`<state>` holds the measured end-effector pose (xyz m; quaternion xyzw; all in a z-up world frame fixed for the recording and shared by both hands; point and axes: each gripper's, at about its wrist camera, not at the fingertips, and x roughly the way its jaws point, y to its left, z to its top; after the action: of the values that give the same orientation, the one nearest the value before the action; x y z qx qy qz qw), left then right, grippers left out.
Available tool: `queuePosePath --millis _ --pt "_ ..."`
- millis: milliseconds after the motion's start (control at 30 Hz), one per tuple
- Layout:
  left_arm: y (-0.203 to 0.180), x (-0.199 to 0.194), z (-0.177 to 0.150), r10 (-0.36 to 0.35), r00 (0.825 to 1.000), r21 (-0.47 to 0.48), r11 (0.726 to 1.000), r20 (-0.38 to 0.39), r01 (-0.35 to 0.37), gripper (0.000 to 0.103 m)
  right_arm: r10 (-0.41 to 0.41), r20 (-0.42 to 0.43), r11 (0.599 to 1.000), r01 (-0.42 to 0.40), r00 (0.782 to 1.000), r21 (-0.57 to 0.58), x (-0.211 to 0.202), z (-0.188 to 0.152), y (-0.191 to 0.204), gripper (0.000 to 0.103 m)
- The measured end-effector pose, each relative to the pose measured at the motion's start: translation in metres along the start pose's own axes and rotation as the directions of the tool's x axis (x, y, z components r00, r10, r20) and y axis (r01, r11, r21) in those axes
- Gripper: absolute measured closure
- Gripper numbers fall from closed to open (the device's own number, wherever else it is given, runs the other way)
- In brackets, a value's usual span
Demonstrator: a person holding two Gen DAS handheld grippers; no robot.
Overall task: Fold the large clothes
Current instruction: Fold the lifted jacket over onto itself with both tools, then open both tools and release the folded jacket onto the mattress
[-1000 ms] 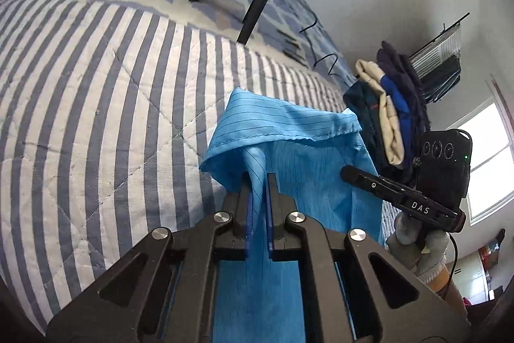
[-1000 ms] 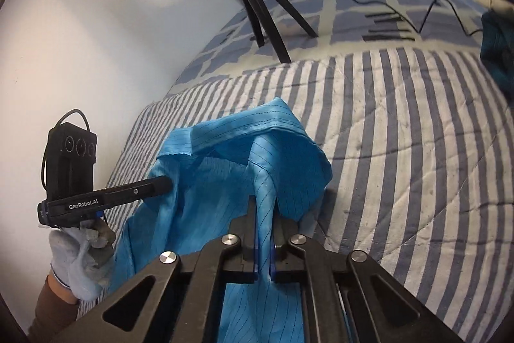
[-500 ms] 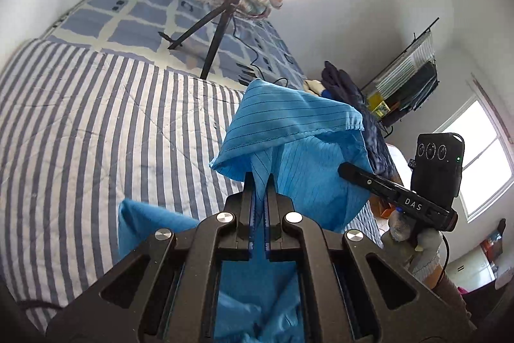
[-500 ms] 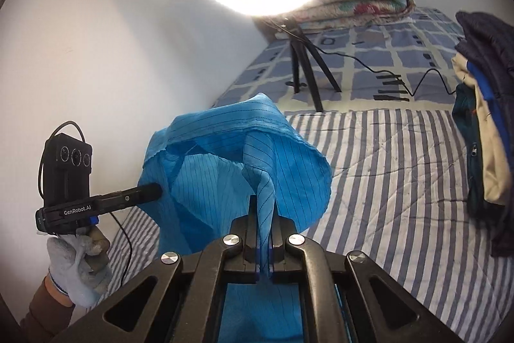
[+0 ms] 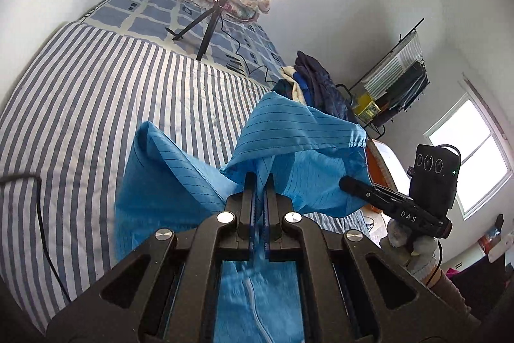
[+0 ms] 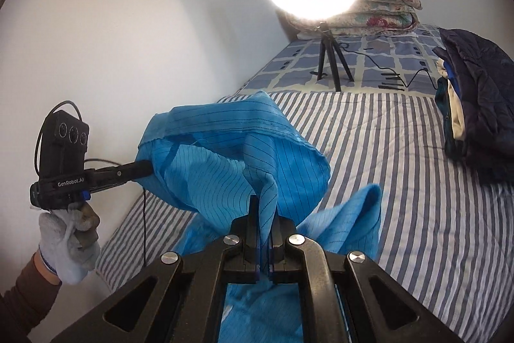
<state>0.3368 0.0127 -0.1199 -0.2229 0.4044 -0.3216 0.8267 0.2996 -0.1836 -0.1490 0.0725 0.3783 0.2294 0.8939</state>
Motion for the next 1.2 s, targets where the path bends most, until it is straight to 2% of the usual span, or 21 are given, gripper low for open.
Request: queuePosePath --millis 133,267,367,567,667,733,833,867,900,967,1033,1067,1133,1200 --pt "-0.006 -0.019 -0.041 0.013 1.0 0.017 1.0 -0.014 -0.012 0.102 0.007 -0.021 1.0 -0.007 1.0 -0.023 -0.018 -0.036 0.019 0.103" --pt "0.0 -0.028 -0.084 0.035 0.998 0.028 0.999 -0.061 -0.033 0.102 0.003 -0.055 0.997 -0.008 0.998 -0.076 -0.029 -0.079 0.039 0.103" --pt "0.011 -0.029 -0.114 0.044 0.994 -0.009 0.999 -0.099 -0.045 0.102 0.013 -0.094 0.996 -0.021 0.995 -0.082 -0.028 -0.114 0.046 0.103" --pt "0.028 -0.021 -0.172 0.083 0.982 -0.015 0.996 -0.171 -0.087 0.102 0.004 -0.154 0.999 -0.011 0.988 -0.045 -0.016 -0.172 0.046 0.103" --pt "0.036 -0.016 -0.191 0.079 0.975 -0.021 0.996 -0.209 -0.086 0.102 -0.005 -0.182 0.999 -0.003 0.983 -0.044 -0.011 -0.191 0.046 0.103" --pt "0.036 -0.017 -0.199 0.101 0.97 0.002 0.995 -0.219 -0.104 0.102 -0.009 -0.212 0.998 -0.003 0.977 -0.058 -0.008 -0.2 0.045 0.102" --pt "0.038 -0.029 -0.205 0.093 0.968 0.021 0.996 -0.233 -0.091 0.102 -0.025 -0.222 0.996 0.007 0.975 -0.085 -0.019 -0.208 0.049 0.094" --pt "0.039 -0.036 -0.208 0.096 0.968 0.026 0.995 -0.23 -0.093 0.096 -0.024 -0.225 0.996 0.004 0.974 -0.089 -0.022 -0.209 0.05 0.087" --pt "0.04 -0.046 -0.21 0.083 0.971 0.026 0.996 -0.226 -0.079 0.083 -0.006 -0.234 0.996 -0.015 0.972 -0.089 -0.029 -0.211 0.049 0.078" --pt "0.043 -0.067 -0.209 0.054 0.978 0.019 0.999 -0.199 -0.051 0.069 0.009 -0.235 0.994 -0.035 0.972 -0.106 -0.044 -0.215 0.05 0.076" --pt "0.05 -0.09 -0.204 0.037 0.987 -0.01 0.999 -0.155 -0.039 0.063 0.016 -0.232 0.992 -0.044 0.973 -0.115 -0.062 -0.221 0.048 0.074" --pt "0.054 -0.095 -0.201 0.031 0.99 -0.031 0.999 -0.141 -0.036 0.059 0.035 -0.221 0.993 -0.058 0.975 -0.1 -0.072 -0.223 0.045 0.068" --pt "0.067 -0.101 -0.187 0.044 0.993 -0.09 0.994 -0.107 -0.054 0.048 0.062 -0.174 0.997 -0.069 0.983 -0.03 -0.089 -0.222 0.029 0.058" --pt "0.081 -0.096 -0.172 0.06 0.994 -0.157 0.985 -0.087 -0.073 0.046 0.057 -0.128 0.997 -0.051 0.99 0.054 -0.095 -0.215 0.01 0.052"
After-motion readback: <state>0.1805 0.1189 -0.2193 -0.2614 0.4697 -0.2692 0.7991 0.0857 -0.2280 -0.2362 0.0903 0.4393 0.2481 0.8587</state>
